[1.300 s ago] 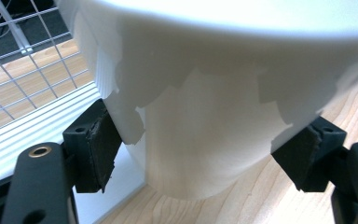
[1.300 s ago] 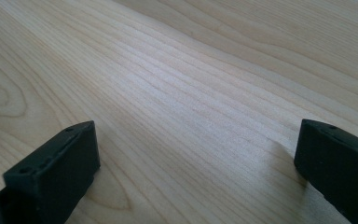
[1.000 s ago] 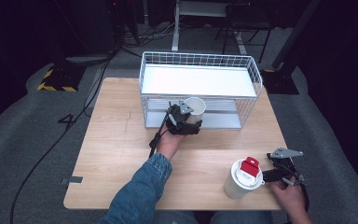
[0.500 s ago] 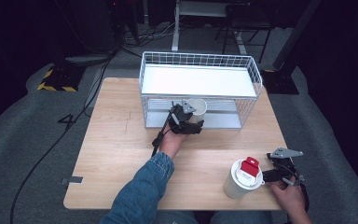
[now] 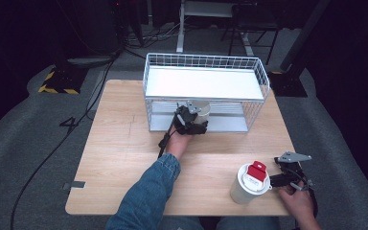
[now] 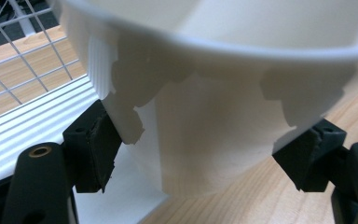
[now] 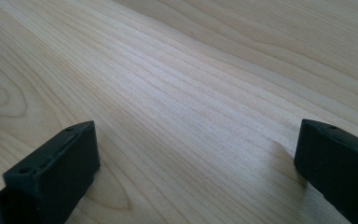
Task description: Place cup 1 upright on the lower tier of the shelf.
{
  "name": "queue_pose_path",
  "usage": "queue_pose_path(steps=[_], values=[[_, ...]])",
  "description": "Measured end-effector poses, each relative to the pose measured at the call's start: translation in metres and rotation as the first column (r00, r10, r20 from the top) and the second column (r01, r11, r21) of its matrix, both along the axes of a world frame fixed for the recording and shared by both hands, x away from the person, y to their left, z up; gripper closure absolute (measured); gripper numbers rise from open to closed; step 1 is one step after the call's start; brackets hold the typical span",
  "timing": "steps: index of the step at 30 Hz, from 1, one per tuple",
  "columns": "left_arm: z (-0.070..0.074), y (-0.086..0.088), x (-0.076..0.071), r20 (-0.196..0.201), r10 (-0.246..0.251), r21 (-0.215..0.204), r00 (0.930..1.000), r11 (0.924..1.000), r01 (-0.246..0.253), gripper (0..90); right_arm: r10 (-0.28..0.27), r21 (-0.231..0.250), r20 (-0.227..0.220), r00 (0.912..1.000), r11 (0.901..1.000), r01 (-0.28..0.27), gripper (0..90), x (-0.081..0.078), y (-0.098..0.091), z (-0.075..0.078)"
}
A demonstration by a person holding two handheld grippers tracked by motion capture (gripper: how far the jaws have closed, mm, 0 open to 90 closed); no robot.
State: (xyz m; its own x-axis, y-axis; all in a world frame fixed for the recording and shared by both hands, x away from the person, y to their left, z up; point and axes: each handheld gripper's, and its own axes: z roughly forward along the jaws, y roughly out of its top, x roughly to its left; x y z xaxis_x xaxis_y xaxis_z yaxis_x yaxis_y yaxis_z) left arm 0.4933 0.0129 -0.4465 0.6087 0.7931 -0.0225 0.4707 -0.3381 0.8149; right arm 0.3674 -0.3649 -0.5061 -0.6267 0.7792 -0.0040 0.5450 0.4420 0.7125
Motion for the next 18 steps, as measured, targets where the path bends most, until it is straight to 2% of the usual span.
queue_pose_path(steps=[7, 11, 18], values=[[-0.009, 0.000, 0.009, -0.006, 0.025, 0.010, 0.9997, 0.9996, -0.025, 23.6, 0.000, 0.000, 0.000, 1.0000, 1.0000, 0.000, 0.0, 0.000, 0.000, 0.000], [-0.012, -0.001, 0.016, 0.006, 0.027, 0.023, 0.9996, 0.9993, -0.028, 23.6, 0.000, 0.000, 0.000, 1.0000, 1.0000, 0.000, 0.0, 0.000, 0.000, 0.000], [-0.016, -0.002, 0.025, -0.012, 0.048, 0.017, 0.9987, 0.9987, -0.048, 23.6, 0.000, 0.000, 0.000, 1.0000, 1.0000, 0.000, 0.0, 0.000, 0.000, 0.000]])
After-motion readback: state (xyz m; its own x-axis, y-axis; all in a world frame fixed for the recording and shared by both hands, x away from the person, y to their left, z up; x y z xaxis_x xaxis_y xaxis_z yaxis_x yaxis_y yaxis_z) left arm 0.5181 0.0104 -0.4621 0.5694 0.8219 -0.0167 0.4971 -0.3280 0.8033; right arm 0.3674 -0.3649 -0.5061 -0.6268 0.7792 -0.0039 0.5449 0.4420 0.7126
